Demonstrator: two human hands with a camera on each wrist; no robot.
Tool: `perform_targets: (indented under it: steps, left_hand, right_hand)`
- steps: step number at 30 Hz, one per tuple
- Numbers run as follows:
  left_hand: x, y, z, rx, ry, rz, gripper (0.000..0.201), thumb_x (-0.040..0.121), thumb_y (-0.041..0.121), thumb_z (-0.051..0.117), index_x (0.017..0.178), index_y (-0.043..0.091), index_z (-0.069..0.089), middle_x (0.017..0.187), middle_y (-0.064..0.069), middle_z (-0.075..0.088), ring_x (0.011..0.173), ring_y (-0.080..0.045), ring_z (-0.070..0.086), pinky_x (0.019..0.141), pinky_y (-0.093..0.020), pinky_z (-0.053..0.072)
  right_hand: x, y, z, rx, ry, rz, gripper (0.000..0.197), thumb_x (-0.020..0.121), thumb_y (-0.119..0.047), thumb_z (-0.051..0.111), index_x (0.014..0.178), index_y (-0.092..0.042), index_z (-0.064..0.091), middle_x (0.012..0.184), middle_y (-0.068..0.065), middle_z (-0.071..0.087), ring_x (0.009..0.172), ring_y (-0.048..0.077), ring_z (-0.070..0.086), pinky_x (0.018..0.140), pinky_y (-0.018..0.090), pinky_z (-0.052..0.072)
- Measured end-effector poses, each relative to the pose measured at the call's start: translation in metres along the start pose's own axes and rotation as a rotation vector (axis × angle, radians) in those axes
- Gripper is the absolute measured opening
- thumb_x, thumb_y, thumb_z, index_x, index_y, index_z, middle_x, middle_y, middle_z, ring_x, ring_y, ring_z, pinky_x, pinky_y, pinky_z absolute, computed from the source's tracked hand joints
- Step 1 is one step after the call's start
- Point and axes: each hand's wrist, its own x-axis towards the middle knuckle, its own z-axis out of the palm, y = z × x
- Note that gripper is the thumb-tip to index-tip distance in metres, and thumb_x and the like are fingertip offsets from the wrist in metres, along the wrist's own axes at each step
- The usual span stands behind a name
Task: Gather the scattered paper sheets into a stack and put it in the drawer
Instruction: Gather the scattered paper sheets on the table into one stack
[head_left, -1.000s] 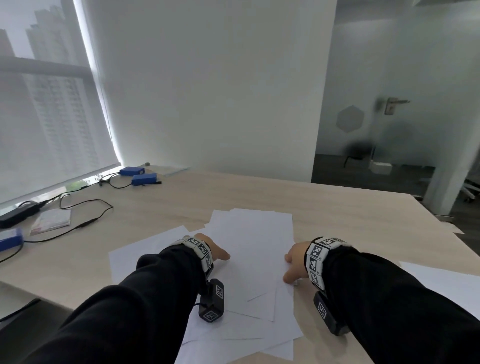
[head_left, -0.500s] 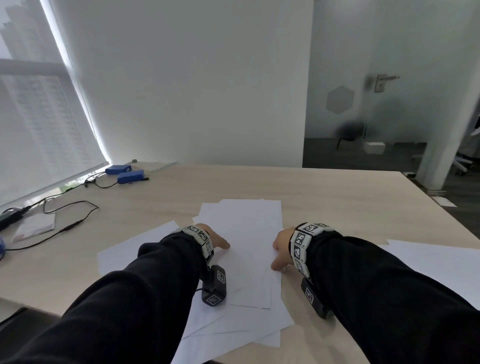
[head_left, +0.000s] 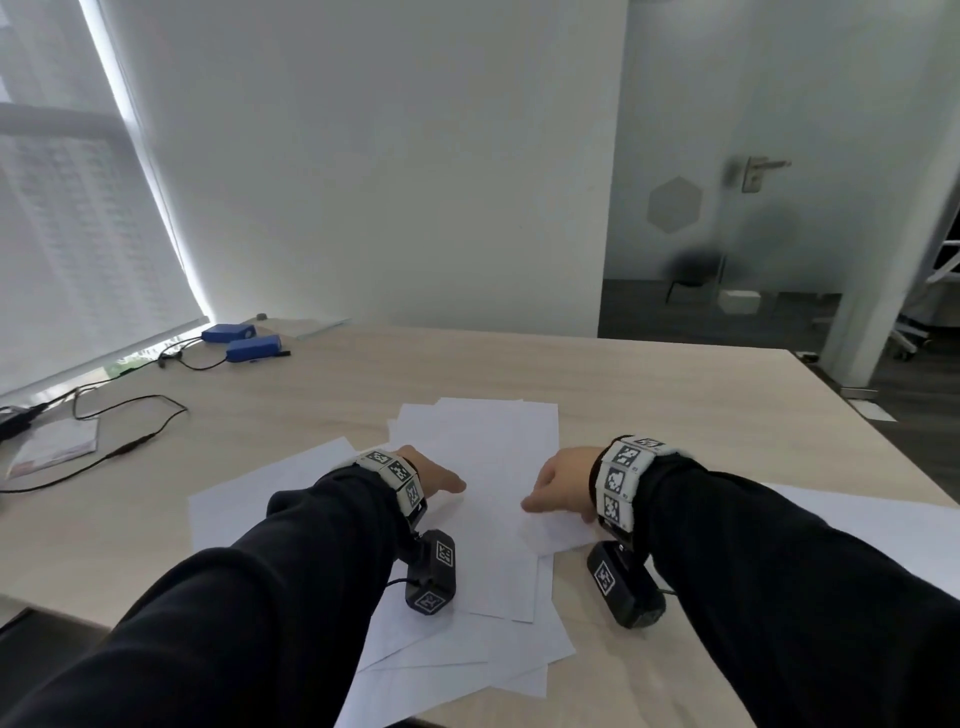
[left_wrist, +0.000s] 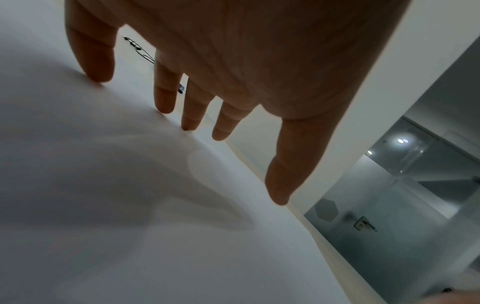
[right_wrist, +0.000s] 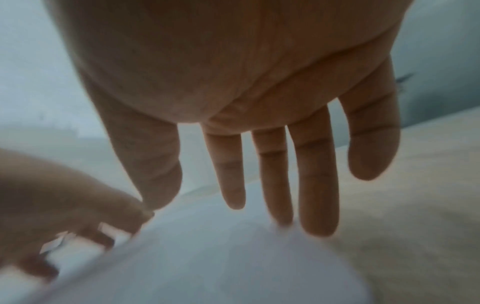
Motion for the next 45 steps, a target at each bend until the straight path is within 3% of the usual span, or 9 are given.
perform_targets:
  steps: [7,13,19,23,28,31,35,41,45]
  left_hand:
    - [0.003,-0.007,-0.010,-0.134,0.061,-0.033,0.070,0.079,0.039,0.080,0.130,0.002,0.050,0.114,-0.012,0.063,0.104,-0.028,0.060,0.079,-0.029,0.044]
    - [0.001,-0.007,-0.015,-0.166,0.070,0.003,0.041,0.084,0.036,0.076,0.103,0.006,0.055,0.082,-0.005,0.056,0.087,-0.024,0.052,0.075,-0.028,0.040]
    - [0.000,-0.012,-0.018,-0.236,0.043,0.021,0.059,0.084,0.041,0.074,0.126,0.002,0.059,0.097,-0.010,0.058,0.088,-0.027,0.054,0.078,-0.028,0.041]
    - [-0.002,-0.013,-0.018,-0.241,0.037,0.024,0.059,0.085,0.042,0.072,0.128,0.004,0.058,0.100,-0.009,0.056,0.089,-0.026,0.052,0.078,-0.028,0.039]
    - [0.002,-0.019,-0.015,-0.348,0.023,0.004,0.055,0.083,0.041,0.074,0.118,0.000,0.064,0.071,-0.005,0.054,0.065,-0.023,0.053,0.069,-0.028,0.039]
    - [0.002,-0.021,-0.014,-0.402,-0.005,-0.008,0.050,0.083,0.042,0.074,0.111,0.003,0.064,0.086,-0.009,0.062,0.064,-0.022,0.051,0.064,-0.028,0.039]
    - [0.003,-0.023,-0.012,-0.462,-0.056,0.015,0.044,0.085,0.041,0.071,0.113,0.008,0.063,0.103,-0.008,0.067,0.065,-0.019,0.051,0.059,-0.026,0.039]
    - [0.003,-0.025,-0.004,-0.419,-0.096,0.101,0.044,0.086,0.046,0.068,0.110,0.009,0.067,0.118,-0.006,0.070,0.096,-0.026,0.061,0.082,-0.030,0.044]
    - [0.000,-0.025,-0.001,-0.426,-0.113,0.140,0.047,0.090,0.040,0.066,0.120,0.005,0.064,0.128,-0.011,0.063,0.106,-0.028,0.058,0.090,-0.031,0.042]
  right_hand:
    - [0.006,0.020,-0.003,0.618,0.089,0.218,0.046,0.095,-0.045,0.052,0.117,-0.005,0.057,0.071,0.007,0.055,0.062,0.026,0.054,0.057,0.026,0.039]
    - [0.006,0.011,0.002,1.149,0.153,0.336,0.045,0.089,-0.041,0.060,0.118,-0.008,0.051,0.086,0.014,0.057,0.055,0.025,0.057,0.060,0.031,0.048]
    - [0.008,0.004,0.008,1.356,0.174,0.416,0.036,0.093,-0.036,0.059,0.112,-0.010,0.042,0.117,0.019,0.057,0.067,0.030,0.065,0.048,0.025,0.049]
    - [0.013,0.003,0.008,1.342,0.183,0.423,0.033,0.090,-0.038,0.062,0.098,-0.008,0.051,0.101,0.016,0.055,0.074,0.029,0.057,0.040,0.020,0.042]
    - [0.010,0.000,0.009,1.374,0.178,0.421,0.046,0.078,-0.047,0.068,0.099,-0.007,0.057,0.092,0.012,0.061,0.064,0.026,0.057,0.057,0.028,0.047]
    - [0.017,0.004,0.008,1.352,0.218,0.386,0.057,0.059,-0.057,0.072,0.095,-0.014,0.062,0.090,0.008,0.066,0.081,0.029,0.066,0.087,0.039,0.053]
    - [0.011,0.008,0.003,1.409,0.273,0.329,0.040,0.078,-0.045,0.072,0.104,-0.015,0.067,0.094,0.007,0.066,0.089,0.029,0.064,0.094,0.038,0.050]
    - [0.011,0.008,0.012,1.318,0.227,0.398,0.034,0.078,-0.033,0.073,0.096,-0.007,0.063,0.087,0.012,0.062,0.082,0.030,0.062,0.086,0.036,0.051]
    - [-0.003,0.002,0.006,0.977,0.248,0.406,0.041,0.094,-0.023,0.060,0.129,-0.002,0.059,0.131,0.016,0.060,0.122,0.030,0.057,0.101,0.033,0.046]
